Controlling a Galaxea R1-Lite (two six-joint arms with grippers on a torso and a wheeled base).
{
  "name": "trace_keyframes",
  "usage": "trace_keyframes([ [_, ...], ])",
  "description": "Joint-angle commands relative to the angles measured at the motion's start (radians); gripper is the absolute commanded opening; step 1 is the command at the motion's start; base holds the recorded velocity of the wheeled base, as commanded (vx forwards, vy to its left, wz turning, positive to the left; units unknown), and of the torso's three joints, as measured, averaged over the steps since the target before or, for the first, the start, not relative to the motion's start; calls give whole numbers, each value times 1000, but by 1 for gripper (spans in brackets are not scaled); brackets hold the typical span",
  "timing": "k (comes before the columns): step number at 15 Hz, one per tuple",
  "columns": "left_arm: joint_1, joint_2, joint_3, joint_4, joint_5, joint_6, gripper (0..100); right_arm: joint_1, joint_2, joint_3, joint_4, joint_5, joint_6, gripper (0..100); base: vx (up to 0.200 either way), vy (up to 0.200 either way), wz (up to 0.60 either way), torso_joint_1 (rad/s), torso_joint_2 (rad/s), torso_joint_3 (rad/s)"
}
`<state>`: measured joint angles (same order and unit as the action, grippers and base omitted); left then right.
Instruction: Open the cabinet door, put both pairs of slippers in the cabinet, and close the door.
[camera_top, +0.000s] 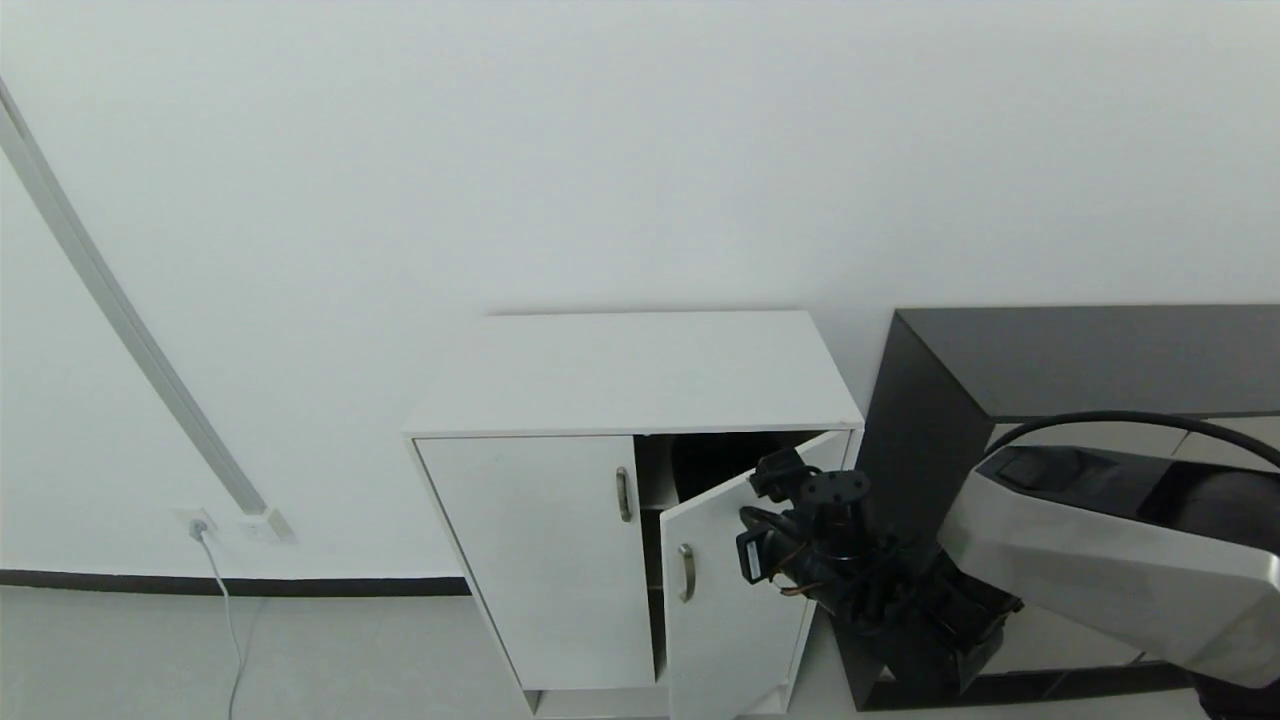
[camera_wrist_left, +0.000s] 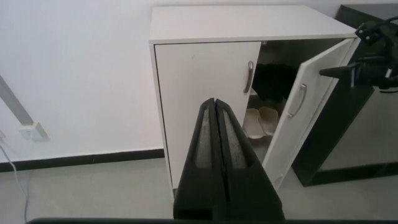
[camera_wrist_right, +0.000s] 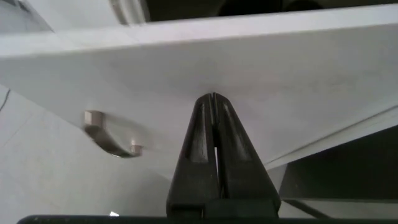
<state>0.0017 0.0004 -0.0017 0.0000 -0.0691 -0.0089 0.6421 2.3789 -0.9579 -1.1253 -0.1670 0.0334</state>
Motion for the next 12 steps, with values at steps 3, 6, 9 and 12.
trace_keyframes([
  [3,0,0,0,0,0,-2,0,-24,91,-131,25,0,0,0,0,0,0,0,0,0],
  [6,0,1,0,0,0,-2,0,-45,123,-206,70,0,0,0,0,0,0,0,0,0],
  [9,0,1,0,0,0,-2,0,-59,155,-269,105,0,0,0,0,0,0,0,0,0],
  [12,0,0,0,0,0,0,0,-59,190,-340,137,-2,0,0,0,0,0,0,0,0],
])
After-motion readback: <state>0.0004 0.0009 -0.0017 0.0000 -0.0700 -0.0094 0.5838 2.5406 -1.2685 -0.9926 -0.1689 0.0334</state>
